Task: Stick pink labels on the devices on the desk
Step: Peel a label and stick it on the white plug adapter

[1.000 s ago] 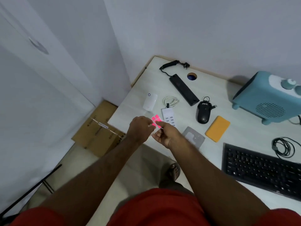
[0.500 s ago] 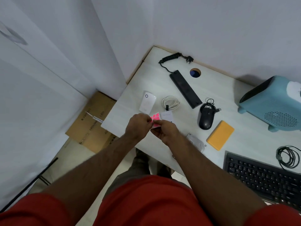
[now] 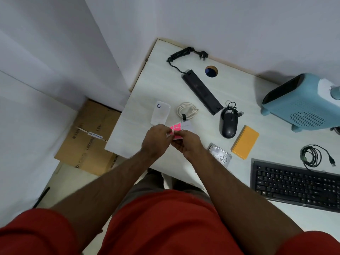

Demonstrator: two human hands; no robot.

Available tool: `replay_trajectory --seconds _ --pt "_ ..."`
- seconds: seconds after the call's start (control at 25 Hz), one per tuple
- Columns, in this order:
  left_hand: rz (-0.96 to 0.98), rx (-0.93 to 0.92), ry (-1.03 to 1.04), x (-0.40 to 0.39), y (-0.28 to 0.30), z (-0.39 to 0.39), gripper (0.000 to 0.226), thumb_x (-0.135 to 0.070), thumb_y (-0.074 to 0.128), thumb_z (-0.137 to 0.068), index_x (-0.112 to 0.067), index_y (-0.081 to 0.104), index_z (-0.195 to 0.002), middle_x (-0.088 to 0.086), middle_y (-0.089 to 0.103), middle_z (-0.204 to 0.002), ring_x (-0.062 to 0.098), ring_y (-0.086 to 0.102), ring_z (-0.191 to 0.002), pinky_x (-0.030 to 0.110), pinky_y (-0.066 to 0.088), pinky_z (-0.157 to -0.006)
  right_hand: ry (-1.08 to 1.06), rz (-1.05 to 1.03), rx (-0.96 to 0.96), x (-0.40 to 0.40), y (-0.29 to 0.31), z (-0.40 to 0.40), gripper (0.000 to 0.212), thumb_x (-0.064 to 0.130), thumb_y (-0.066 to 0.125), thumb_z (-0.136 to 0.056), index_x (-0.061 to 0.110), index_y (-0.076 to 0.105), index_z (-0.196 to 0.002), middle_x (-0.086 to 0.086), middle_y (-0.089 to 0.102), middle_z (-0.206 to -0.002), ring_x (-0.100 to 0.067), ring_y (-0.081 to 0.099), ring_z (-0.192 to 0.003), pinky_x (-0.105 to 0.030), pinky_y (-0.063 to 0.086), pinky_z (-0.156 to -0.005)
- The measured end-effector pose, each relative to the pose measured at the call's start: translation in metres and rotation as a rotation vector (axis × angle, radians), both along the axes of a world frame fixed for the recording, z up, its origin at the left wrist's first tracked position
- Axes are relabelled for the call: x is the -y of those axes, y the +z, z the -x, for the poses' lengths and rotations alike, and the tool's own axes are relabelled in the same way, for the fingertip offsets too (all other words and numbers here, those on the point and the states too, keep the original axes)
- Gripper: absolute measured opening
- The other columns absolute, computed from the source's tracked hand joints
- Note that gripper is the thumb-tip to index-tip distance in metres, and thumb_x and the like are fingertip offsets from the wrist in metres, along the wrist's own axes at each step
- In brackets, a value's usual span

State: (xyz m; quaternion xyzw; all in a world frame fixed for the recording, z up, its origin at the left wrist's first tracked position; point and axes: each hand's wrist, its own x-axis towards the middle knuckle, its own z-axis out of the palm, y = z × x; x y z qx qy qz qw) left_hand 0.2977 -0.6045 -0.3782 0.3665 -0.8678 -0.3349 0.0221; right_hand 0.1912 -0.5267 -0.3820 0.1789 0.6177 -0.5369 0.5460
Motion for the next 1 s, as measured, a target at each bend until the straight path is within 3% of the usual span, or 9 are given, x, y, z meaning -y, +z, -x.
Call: replay_trajectory --seconds 0.2,0.36,0.56,0.72,0.88,1.0 --pt "0.013 -0.023 0.034 0.004 -0.001 0.005 0.025 -0.027 0.065 -0.09 -0.009 0.074 -0.105 0.012 0.072 -0.097 0.024 0.065 -0.087 0.034 0.05 -0.079 -0.016 0.002 0.033 -0.002 0.0 0.003 0.012 0.002 0.063 -0.091 -0.001 0.068 -0.102 -0.013 0.073 -0.075 -0.021 0.072 -0.066 -0.032 0.062 -0.065" --pt "0.05 0.017 0.048 -0.004 0.002 0.011 0.025 -0.026 0.06 -0.092 -0.009 0.075 -0.103 0.012 0.074 -0.096 0.025 0.067 -0.087 0.039 0.053 -0.081 0.053 0.028 0.026 -0.006 0.0 0.012 0.017 0.001 0.064 -0.093 -0.001 0.065 -0.11 -0.015 0.071 -0.086 -0.021 0.07 -0.072 -0.031 0.062 -0.065" --pt "0.076 0.051 0.147 -0.022 0.004 0.016 0.024 -0.028 0.059 -0.092 -0.011 0.076 -0.097 0.007 0.075 -0.089 0.022 0.067 -0.078 0.04 0.057 -0.076 0.194 0.025 -0.049 -0.013 -0.003 0.023 0.005 0.001 0.063 -0.094 0.005 0.065 -0.093 -0.014 0.07 -0.084 -0.02 0.069 -0.07 -0.031 0.061 -0.067" --pt "-0.031 0.027 0.314 -0.034 -0.003 0.019 0.022 -0.028 0.061 -0.091 -0.01 0.073 -0.094 0.005 0.074 -0.089 0.018 0.067 -0.077 0.038 0.058 -0.075 0.304 0.025 -0.131 -0.018 -0.007 0.03 0.007 0.001 0.062 -0.094 0.006 0.066 -0.092 -0.015 0.07 -0.087 -0.022 0.069 -0.073 -0.029 0.062 -0.066" --pt "-0.108 -0.005 0.509 -0.034 -0.009 0.026 0.021 -0.027 0.065 -0.088 -0.007 0.073 -0.093 0.006 0.073 -0.092 0.017 0.064 -0.078 0.026 0.053 -0.074 0.391 0.019 -0.276 -0.01 -0.011 0.038 0.013 -0.002 0.062 -0.091 0.006 0.065 -0.081 -0.017 0.069 -0.087 -0.029 0.069 -0.078 -0.026 0.061 -0.059" --pt "-0.172 -0.064 0.734 -0.023 -0.017 0.028 0.017 -0.023 0.066 -0.086 -0.008 0.073 -0.09 0.005 0.072 -0.089 0.018 0.065 -0.08 0.029 0.053 -0.076 0.442 -0.021 -0.386 -0.001 -0.02 0.045 0.018 0.001 0.064 -0.088 0.01 0.064 -0.072 -0.015 0.068 -0.082 -0.029 0.068 -0.076 -0.034 0.062 -0.064"
